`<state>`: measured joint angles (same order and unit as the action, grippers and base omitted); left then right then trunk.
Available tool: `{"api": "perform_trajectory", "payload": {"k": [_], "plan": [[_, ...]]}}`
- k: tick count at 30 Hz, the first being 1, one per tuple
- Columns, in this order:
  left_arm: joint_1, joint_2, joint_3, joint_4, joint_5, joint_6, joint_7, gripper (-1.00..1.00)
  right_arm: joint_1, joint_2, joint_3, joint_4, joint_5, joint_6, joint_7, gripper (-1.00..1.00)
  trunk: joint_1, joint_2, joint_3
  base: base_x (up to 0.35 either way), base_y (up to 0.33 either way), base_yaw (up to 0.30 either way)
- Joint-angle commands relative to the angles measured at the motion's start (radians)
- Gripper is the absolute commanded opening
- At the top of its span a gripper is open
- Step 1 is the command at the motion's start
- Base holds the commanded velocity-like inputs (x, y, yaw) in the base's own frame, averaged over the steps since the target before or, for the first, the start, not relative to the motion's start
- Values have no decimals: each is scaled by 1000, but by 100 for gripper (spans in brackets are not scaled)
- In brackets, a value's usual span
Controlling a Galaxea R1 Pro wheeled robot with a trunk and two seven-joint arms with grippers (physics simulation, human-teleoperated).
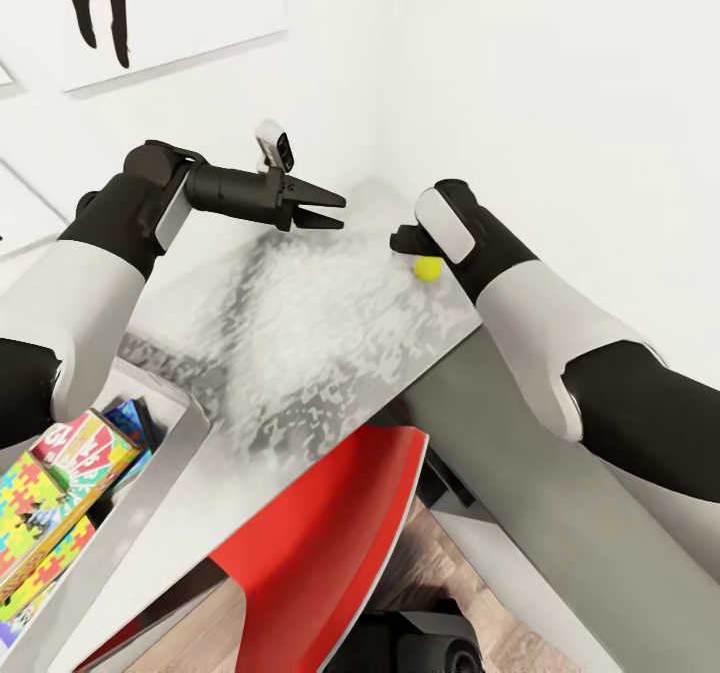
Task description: Put all the toys in the child's room - the three board games (two on the bed and one on the table), the two jigsaw puzzles on the table, and the tennis ball on the table - inside the toy box on the table in the child's room.
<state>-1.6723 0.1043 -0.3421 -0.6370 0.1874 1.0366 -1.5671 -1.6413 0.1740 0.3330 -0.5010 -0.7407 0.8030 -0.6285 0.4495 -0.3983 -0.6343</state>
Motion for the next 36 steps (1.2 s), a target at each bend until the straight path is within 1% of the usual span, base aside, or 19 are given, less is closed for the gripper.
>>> {"api": "perform_trajectory", "payload": {"k": [1,5,9,30,36], "plan": [[-1,1,-5,0,4,11,-4,100,-6,-1,6,-1,-11,3,-11,100,1,-2,-3,0,0,0],[-1,3,-5,0,4,11,-4,100,-34,-1,6,-1,-12,24,-38,100,1,-2,-10,0,0,0],[-1,2,-4,0,4,11,-4,100,-41,-1,6,-1,-13,34,-52,100,1,-2,-16,0,0,0],[-1,3,-2,-1,3,11,-4,100,-45,-1,5,-1,-19,39,-59,100,1,-2,-51,0,0,0],[-13,1,-2,-6,6,11,-4,100,-47,-1,5,-1,-19,39,-60,100,1,-2,-61,0,0,0]]}}
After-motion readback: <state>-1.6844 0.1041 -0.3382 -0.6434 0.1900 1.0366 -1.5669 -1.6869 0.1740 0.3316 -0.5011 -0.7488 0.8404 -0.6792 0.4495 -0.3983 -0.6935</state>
